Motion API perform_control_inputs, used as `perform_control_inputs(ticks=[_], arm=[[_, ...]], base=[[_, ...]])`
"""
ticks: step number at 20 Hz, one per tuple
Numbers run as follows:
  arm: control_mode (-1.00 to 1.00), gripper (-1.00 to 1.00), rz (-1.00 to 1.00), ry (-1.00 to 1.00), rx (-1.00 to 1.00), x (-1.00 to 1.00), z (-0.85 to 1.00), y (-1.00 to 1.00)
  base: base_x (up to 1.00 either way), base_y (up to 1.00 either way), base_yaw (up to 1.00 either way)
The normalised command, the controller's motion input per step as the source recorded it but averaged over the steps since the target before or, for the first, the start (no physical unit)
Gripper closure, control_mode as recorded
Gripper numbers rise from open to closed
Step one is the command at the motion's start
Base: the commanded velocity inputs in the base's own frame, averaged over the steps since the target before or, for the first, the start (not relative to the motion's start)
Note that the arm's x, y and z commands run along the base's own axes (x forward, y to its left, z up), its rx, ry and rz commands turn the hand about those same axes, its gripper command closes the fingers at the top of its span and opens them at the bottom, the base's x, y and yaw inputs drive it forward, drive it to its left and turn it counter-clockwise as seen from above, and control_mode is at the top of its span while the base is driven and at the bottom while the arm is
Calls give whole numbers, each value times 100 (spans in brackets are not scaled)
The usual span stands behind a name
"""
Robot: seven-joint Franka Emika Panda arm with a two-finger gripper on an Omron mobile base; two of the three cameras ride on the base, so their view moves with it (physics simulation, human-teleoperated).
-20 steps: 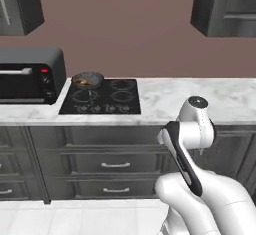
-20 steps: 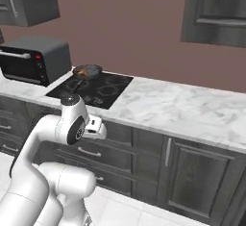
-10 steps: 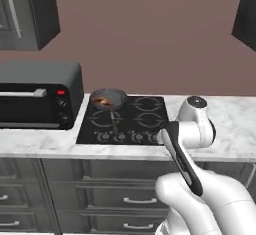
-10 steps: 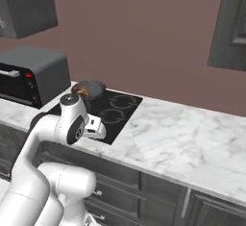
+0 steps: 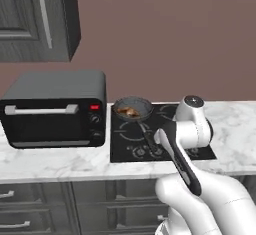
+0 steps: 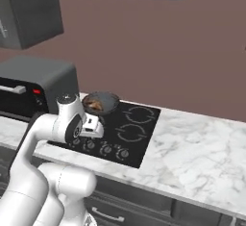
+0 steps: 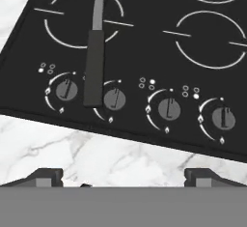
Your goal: Take the chicken drumsticks from the pan and place one on each plate on the dining counter.
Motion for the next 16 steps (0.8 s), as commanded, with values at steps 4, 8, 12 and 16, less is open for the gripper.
perform_control_inputs(ticks=[4, 8, 12, 16], arm=[[100, -100, 0, 0, 0, 0, 0, 0], [100, -100, 0, 0, 0, 0, 0, 0], [100, -100, 0, 0, 0, 0, 0, 0], [100, -100, 0, 0, 0, 0, 0, 0]], base=[[71, 45, -26], [60, 34, -24], [49, 29, -14], [22, 11, -5]])
